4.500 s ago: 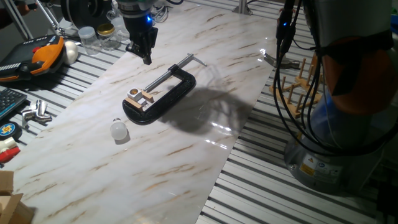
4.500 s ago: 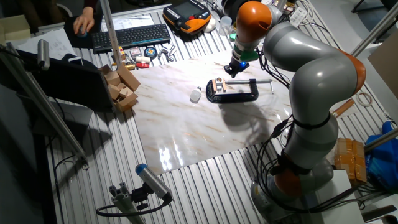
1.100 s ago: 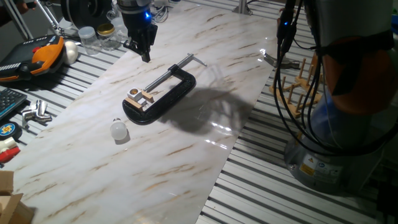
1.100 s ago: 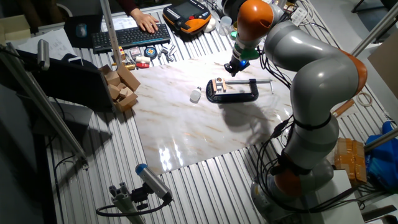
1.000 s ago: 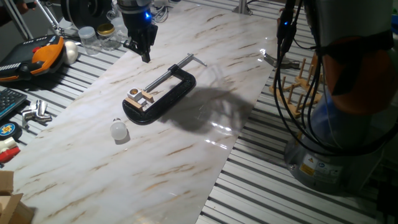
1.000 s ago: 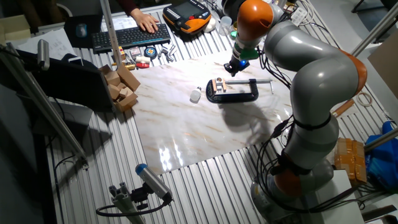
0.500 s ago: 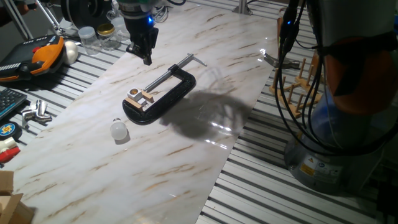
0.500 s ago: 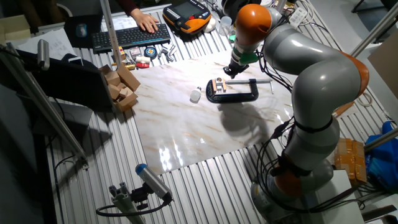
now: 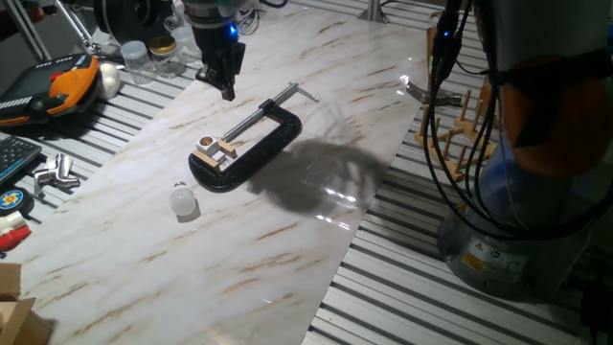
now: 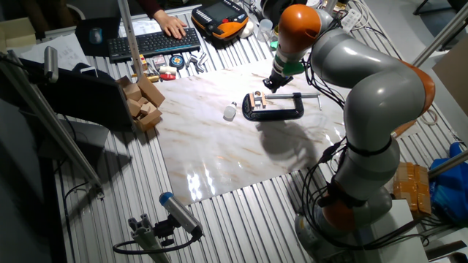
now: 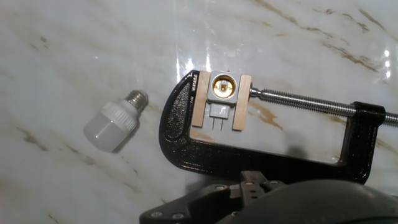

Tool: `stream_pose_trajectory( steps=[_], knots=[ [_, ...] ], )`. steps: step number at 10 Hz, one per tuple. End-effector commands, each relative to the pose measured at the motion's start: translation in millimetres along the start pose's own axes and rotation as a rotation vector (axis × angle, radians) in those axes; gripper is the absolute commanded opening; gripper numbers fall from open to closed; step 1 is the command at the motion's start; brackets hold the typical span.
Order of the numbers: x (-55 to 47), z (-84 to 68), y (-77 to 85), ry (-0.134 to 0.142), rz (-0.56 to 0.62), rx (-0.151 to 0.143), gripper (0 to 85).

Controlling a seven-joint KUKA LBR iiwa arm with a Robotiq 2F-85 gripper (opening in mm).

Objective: Take out the light bulb by rotating it

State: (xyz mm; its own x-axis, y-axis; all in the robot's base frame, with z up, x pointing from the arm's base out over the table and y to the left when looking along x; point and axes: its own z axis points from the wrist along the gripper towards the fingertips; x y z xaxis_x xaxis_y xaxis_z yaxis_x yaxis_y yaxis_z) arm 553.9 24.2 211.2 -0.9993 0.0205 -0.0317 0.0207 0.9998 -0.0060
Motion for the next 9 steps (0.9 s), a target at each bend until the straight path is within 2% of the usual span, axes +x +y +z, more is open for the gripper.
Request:
stream_pose_trajectory(
  steps=[1, 5, 6, 9],
  knots=[
    [0.0, 0.6, -0.6, -0.003, 0.0, 0.001, 0.0],
    [-0.8, 4.7, -2.7, -0.007, -0.004, -0.002, 0.0],
    [-1.7, 7.7, -4.9, -0.007, -0.007, -0.021, 0.0],
    [-5.8, 16.5, -6.7, -0.027, -0.02, -0.019, 0.0]
  ],
)
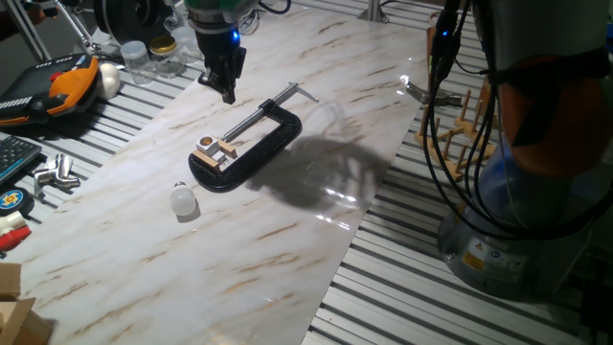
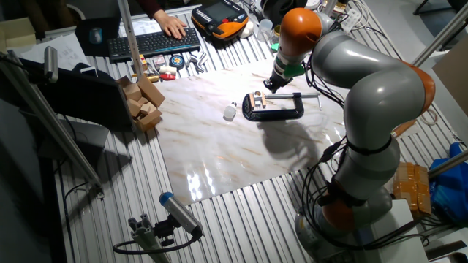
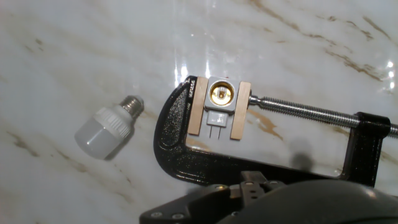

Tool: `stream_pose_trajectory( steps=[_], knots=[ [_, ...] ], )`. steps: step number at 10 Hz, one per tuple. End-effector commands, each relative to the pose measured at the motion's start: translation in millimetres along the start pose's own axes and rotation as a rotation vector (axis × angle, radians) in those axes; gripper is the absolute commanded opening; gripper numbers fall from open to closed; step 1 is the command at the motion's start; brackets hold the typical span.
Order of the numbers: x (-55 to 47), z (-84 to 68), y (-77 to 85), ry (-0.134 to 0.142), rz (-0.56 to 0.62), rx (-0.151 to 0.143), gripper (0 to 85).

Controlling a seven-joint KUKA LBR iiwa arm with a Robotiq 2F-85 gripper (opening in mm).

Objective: Take out the light bulb by rotating it

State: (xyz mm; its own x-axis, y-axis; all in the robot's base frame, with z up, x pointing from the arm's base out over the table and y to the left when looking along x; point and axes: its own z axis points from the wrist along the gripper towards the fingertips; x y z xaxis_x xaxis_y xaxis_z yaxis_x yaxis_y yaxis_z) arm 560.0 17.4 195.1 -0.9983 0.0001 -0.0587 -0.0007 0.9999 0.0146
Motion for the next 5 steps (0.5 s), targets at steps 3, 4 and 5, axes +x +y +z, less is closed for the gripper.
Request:
stream_pose_trajectory(
  steps=[3, 4, 5],
  knots=[
    [1.0, -0.1, -1.2, -0.015, -0.015, 0.004, 0.0],
    [0.9, -1.2, -1.7, -0.023, -0.018, -0.011, 0.0],
    [1.2, -1.9, -1.0, -0.023, -0.015, -0.019, 0.0]
  ],
)
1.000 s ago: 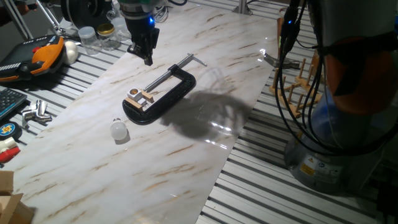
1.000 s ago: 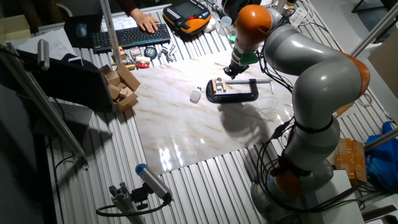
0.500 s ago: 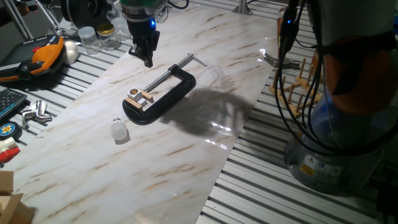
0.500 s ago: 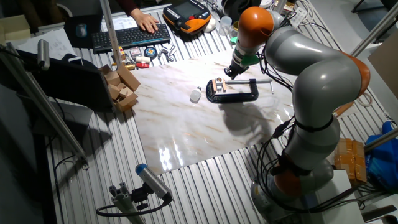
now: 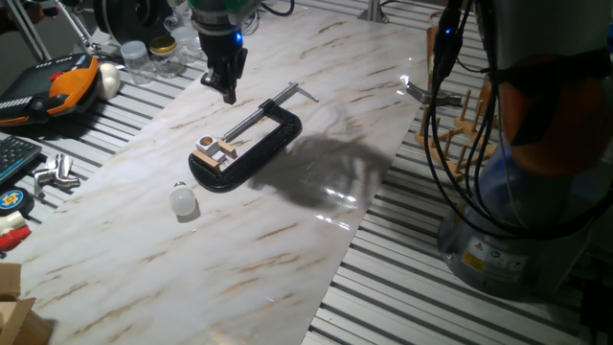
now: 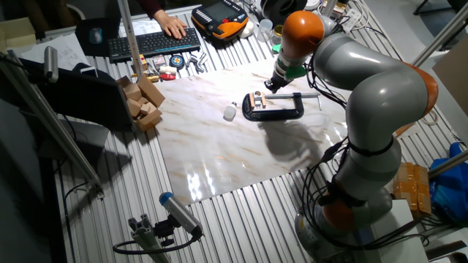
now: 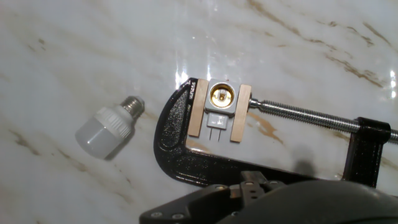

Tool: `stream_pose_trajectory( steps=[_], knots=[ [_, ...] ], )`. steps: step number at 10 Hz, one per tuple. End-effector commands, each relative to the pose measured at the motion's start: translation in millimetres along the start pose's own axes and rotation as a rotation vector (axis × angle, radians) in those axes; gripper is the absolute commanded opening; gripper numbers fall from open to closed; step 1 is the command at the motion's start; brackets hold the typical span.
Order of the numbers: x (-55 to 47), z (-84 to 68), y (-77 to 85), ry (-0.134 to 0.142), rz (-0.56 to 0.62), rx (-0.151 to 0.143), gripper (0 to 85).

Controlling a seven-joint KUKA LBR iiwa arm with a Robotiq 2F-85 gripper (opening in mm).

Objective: Take out the light bulb by rotating it

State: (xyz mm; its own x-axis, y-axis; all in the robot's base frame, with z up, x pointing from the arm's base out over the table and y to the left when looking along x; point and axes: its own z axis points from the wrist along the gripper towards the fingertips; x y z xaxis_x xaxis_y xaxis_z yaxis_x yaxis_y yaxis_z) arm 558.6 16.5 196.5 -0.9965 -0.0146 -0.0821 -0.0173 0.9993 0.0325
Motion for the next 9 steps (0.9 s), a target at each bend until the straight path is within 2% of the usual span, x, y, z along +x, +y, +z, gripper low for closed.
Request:
stream_pose_trajectory(
  steps=[1, 2, 3, 4, 5, 6, 7, 8, 9],
  knots=[
    [0.8, 0.9, 1.2, 0.008, 0.005, -0.005, 0.0],
    [2.7, 2.0, 2.8, 0.008, 0.009, 0.017, 0.0],
    [4.4, 0.9, 3.4, 0.009, 0.009, 0.024, 0.0],
    [1.5, 1.9, 4.6, 0.03, 0.001, 0.024, 0.0],
    [0.3, 9.8, 5.6, 0.014, -0.003, 0.024, 0.0],
    [0.1, 12.4, 3.2, -0.01, -0.011, 0.051, 0.0],
    [-0.6, 8.4, 0.4, 0.004, -0.001, 0.075, 0.0],
    [4.1, 4.1, -2.2, 0.011, 0.016, 0.049, 0.0],
    [4.4, 4.4, -2.1, 0.036, 0.013, 0.027, 0.0]
  ],
)
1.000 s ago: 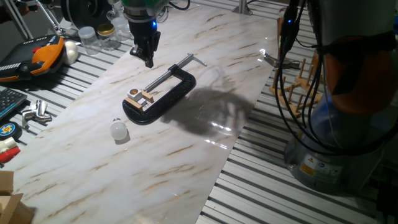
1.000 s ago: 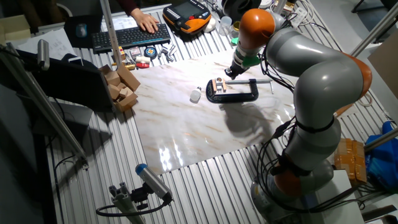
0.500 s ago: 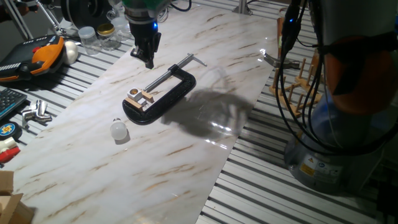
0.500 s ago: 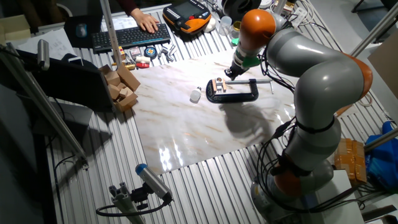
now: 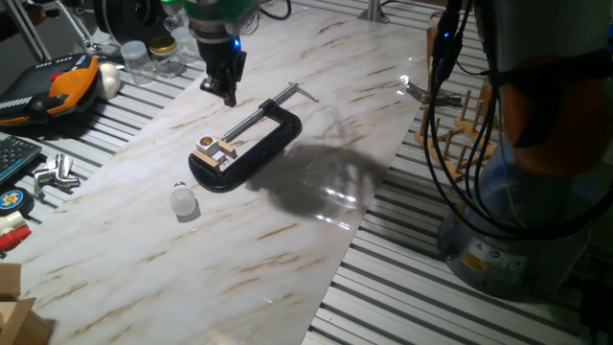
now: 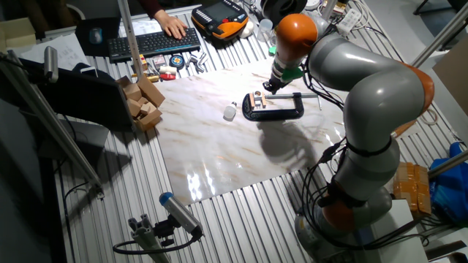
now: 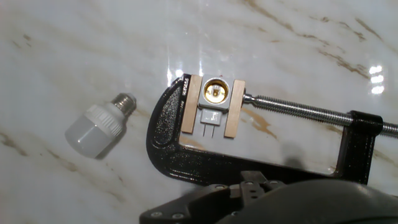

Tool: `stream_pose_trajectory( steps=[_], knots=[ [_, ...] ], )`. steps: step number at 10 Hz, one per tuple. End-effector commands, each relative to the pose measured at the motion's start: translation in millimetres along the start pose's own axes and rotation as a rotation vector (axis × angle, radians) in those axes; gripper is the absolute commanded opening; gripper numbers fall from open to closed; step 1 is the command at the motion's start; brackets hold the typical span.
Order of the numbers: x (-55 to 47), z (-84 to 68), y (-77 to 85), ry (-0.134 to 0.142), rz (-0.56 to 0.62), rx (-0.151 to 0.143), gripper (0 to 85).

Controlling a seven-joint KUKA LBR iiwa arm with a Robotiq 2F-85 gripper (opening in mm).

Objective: Take out the light bulb by rotating it

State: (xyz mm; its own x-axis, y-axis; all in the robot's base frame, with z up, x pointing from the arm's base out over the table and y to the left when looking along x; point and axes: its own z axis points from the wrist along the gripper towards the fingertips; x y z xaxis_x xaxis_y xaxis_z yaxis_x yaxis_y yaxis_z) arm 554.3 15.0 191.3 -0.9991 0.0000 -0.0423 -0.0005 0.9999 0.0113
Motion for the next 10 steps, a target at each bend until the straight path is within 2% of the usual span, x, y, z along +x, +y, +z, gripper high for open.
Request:
stream_pose_trajectory(
  steps=[1, 3, 4, 5, 7, 9, 10],
  knots=[
    [2.9, 1.5, 1.7, 0.018, 0.004, -0.033, 0.0],
    [6.8, 0.4, 3.6, 0.004, -0.008, -0.001, 0.0],
    [8.1, -2.0, 3.0, 0.025, 0.007, -0.018, 0.0],
    [12.9, -2.4, 3.9, 0.034, -0.001, -0.024, 0.0],
    [23.6, 5.1, 7.8, 0.033, -0.013, -0.027, 0.0],
    [27.2, 0.7, 3.7, 0.033, 0.001, 0.016, 0.0],
    [29.0, 0.2, 0.5, 0.031, 0.007, 0.019, 0.0]
  ],
)
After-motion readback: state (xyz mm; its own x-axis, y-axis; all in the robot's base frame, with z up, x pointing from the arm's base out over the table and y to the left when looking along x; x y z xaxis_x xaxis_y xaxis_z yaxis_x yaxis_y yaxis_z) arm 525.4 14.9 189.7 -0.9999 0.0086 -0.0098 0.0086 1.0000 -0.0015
